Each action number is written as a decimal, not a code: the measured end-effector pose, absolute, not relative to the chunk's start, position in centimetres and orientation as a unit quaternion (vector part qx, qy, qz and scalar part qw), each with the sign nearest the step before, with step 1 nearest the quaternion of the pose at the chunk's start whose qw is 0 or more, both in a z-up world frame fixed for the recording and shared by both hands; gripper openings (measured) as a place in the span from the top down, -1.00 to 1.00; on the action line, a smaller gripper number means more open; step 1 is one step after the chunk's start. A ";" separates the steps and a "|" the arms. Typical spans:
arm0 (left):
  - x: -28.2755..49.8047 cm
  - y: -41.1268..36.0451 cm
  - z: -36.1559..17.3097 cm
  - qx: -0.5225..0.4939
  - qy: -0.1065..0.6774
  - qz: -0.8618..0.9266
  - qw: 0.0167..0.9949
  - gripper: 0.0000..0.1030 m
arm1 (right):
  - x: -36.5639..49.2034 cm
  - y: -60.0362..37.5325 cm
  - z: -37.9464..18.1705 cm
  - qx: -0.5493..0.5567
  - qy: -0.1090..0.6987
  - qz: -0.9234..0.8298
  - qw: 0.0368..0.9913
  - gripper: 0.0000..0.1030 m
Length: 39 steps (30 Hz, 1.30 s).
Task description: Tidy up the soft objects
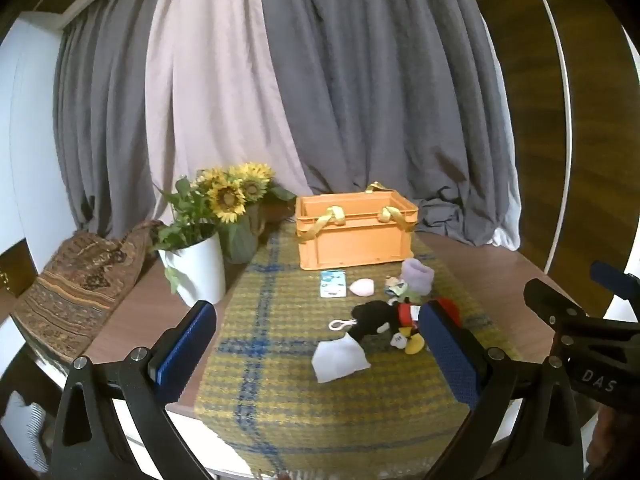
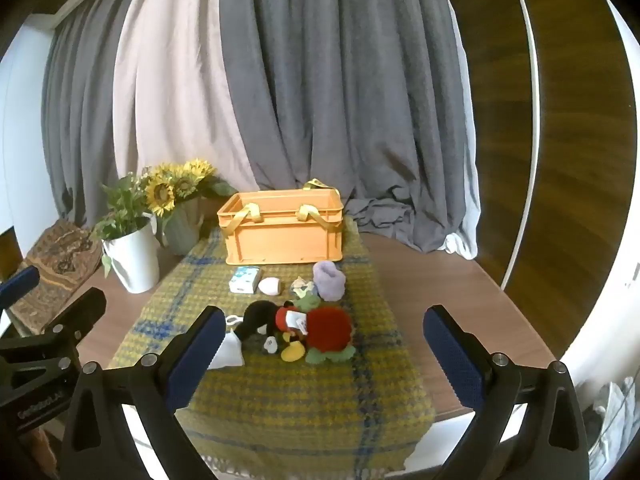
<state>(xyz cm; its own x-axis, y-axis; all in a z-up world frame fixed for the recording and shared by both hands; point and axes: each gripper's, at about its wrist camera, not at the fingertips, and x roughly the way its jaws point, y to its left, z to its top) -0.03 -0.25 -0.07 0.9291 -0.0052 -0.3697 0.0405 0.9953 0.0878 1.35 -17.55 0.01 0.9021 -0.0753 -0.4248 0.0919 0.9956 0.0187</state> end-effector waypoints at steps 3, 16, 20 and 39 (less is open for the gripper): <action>0.2 -0.3 -0.2 0.042 0.201 -0.024 0.978 -1.00 | 1.5 -17.7 0.1 0.020 0.217 -0.043 0.975 -0.95; 0.1 -0.8 1.0 0.045 0.184 -0.027 0.982 -1.00 | 0.7 -18.8 0.7 0.028 0.212 -0.058 0.975 -0.95; -0.2 -0.9 0.8 0.045 0.180 -0.028 0.982 -1.00 | 0.8 -19.0 0.9 0.031 0.212 -0.057 0.975 -0.95; -0.2 -1.1 0.6 0.045 0.178 -0.025 0.983 -1.00 | 1.0 -19.3 0.8 0.032 0.206 -0.060 0.976 -0.95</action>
<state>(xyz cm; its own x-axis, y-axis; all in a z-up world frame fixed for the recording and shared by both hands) -0.21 -1.07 0.63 0.9354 -0.0332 -0.3521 0.0649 0.9948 0.0786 1.02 -19.28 0.83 0.9080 -0.1031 -0.4060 0.1294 0.9909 0.0377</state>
